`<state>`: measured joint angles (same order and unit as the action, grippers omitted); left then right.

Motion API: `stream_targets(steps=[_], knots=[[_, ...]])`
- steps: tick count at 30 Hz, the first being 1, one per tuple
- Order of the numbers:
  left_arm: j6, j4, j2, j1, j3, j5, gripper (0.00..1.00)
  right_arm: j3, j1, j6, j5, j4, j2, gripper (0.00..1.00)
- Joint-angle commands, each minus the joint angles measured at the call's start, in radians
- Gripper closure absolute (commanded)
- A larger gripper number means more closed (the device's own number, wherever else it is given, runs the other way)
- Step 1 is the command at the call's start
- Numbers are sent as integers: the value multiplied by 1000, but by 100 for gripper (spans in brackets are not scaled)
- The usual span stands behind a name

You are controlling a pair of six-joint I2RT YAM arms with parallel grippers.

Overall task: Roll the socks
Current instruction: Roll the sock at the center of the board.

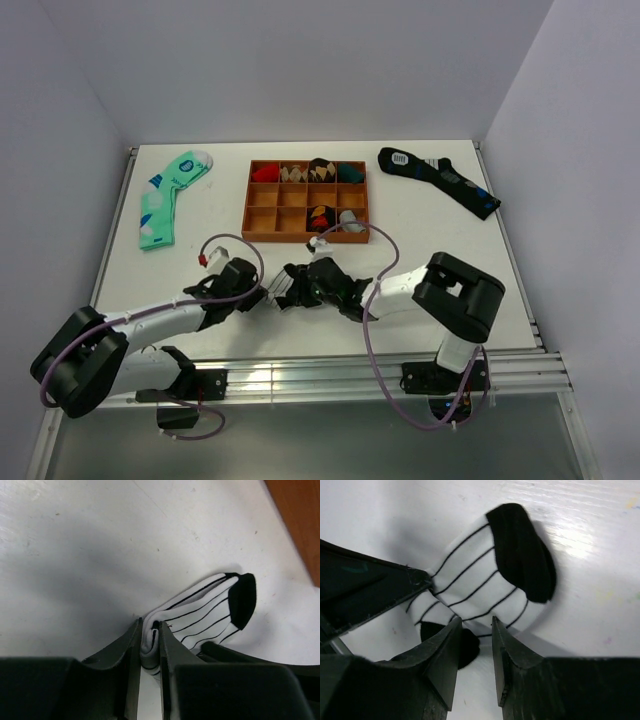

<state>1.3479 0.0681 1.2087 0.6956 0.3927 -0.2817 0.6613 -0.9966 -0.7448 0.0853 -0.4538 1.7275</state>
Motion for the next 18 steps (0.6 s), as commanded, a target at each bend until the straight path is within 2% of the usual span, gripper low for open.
stream_targets(steps=[1, 4, 11, 18], knots=[[-139, 197, 26, -39, 41, 12, 100, -88, 3, 27, 174, 307, -6, 60], [-177, 254, 32, -50, 78, 9, 100, -107, -2, 30, 215, 277, -60, 59], [-231, 355, 31, -51, 153, -17, 100, -180, -43, 85, 255, 87, -190, 58], [-268, 414, 66, -50, 221, -8, 100, -206, -177, 183, 306, -85, -233, 56]])
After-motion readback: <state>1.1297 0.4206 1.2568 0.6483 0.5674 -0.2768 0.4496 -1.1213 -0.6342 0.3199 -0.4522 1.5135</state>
